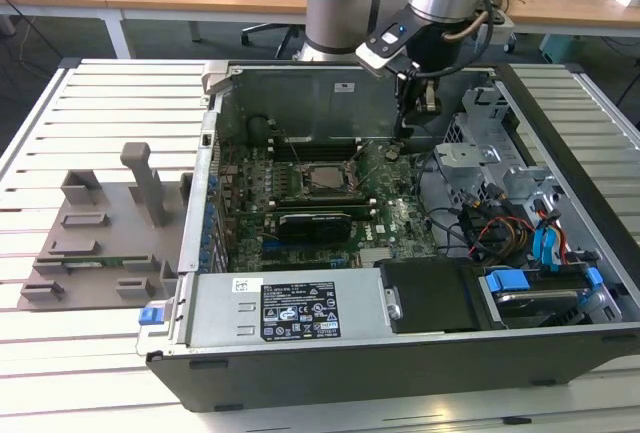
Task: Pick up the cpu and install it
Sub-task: 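Close the cpu cover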
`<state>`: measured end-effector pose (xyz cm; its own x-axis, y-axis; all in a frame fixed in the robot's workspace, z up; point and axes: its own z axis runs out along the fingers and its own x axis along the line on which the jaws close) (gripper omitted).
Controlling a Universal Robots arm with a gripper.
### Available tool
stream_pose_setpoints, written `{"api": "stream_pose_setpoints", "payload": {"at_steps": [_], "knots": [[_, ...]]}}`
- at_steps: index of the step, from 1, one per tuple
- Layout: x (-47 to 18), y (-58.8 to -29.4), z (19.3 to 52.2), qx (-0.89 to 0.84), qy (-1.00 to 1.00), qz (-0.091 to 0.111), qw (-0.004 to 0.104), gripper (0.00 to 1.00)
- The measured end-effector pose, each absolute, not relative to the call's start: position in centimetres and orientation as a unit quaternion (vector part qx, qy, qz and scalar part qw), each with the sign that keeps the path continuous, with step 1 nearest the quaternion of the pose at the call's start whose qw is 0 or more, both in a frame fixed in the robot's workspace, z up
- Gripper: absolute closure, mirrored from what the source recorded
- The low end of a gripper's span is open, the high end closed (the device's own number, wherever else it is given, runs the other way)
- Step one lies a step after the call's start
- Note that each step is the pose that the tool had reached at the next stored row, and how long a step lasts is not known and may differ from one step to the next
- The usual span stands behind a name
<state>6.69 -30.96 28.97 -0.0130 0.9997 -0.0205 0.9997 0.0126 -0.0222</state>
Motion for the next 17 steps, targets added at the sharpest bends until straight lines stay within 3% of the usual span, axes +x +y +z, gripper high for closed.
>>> {"api": "stream_pose_setpoints", "payload": {"at_steps": [17], "knots": [[4.7,-31.0,25.6,-0.702,-0.712,0.015,0.000,0.84]]}}
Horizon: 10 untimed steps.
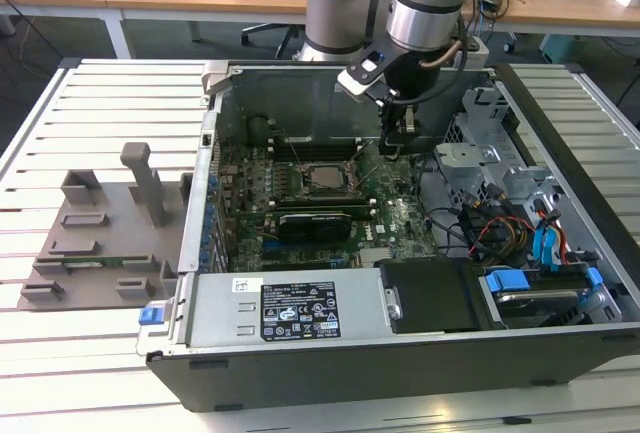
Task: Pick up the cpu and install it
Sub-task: 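Close the cpu cover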
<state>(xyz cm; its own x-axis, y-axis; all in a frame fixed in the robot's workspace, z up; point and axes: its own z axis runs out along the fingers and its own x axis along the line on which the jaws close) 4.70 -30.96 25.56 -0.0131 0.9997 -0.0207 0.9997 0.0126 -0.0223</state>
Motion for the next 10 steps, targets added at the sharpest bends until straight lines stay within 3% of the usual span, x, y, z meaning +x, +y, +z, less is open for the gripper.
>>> {"api": "stream_pose_setpoints", "payload": {"at_steps": [10], "knots": [[1.8,-31.0,25.5,-0.702,-0.712,0.015,0.000,0.84]]}}
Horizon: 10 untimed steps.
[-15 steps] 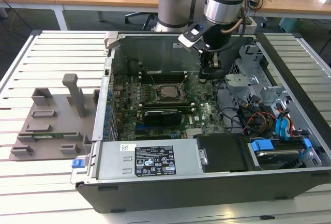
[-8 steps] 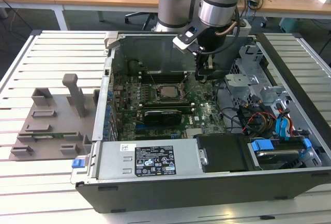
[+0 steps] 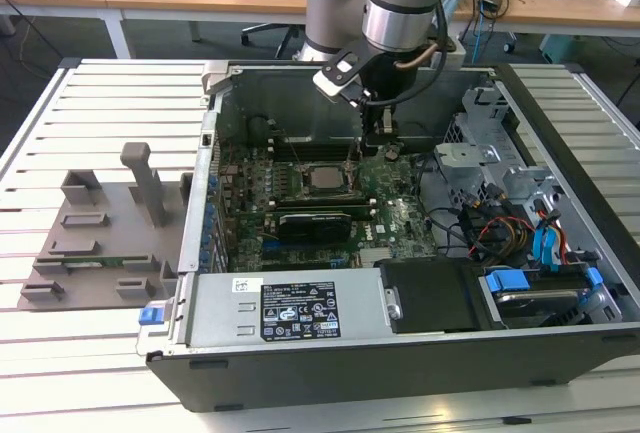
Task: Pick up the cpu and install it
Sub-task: 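Close the cpu cover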
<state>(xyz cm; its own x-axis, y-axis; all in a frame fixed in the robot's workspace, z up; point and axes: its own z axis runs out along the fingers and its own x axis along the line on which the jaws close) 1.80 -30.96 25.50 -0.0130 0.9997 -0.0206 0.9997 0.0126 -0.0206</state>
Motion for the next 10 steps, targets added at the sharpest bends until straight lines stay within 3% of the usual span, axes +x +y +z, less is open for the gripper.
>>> {"api": "stream_pose_setpoints", "payload": {"at_steps": [10], "knots": [[0.77,-30.96,25.45,0.703,0.712,-0.015,0.000,0.84]]}}
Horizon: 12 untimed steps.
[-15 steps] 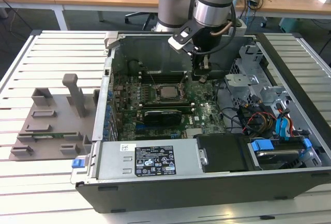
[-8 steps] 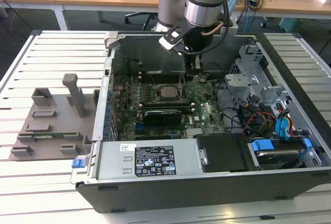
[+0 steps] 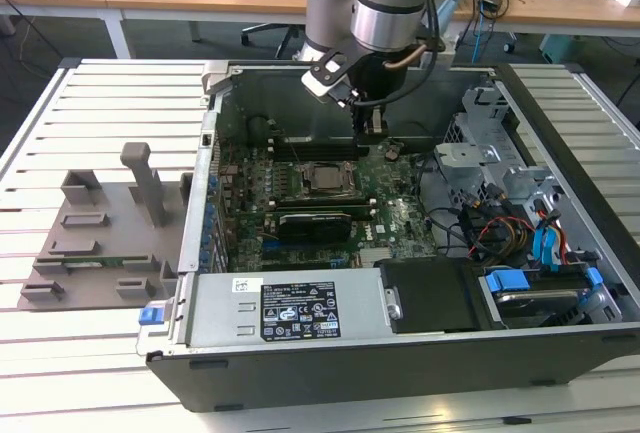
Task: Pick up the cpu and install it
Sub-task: 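Close the cpu cover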
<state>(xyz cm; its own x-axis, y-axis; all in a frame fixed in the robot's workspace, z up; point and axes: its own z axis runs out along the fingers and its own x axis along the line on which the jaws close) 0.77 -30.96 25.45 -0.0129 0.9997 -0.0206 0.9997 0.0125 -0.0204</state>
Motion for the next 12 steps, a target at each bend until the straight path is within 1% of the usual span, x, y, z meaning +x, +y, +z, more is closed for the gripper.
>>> {"api": "stream_pose_setpoints", "payload": {"at_steps": [12], "knots": [[-0.17,-30.96,25.28,0.703,0.712,-0.014,0.000,0.84]]}}
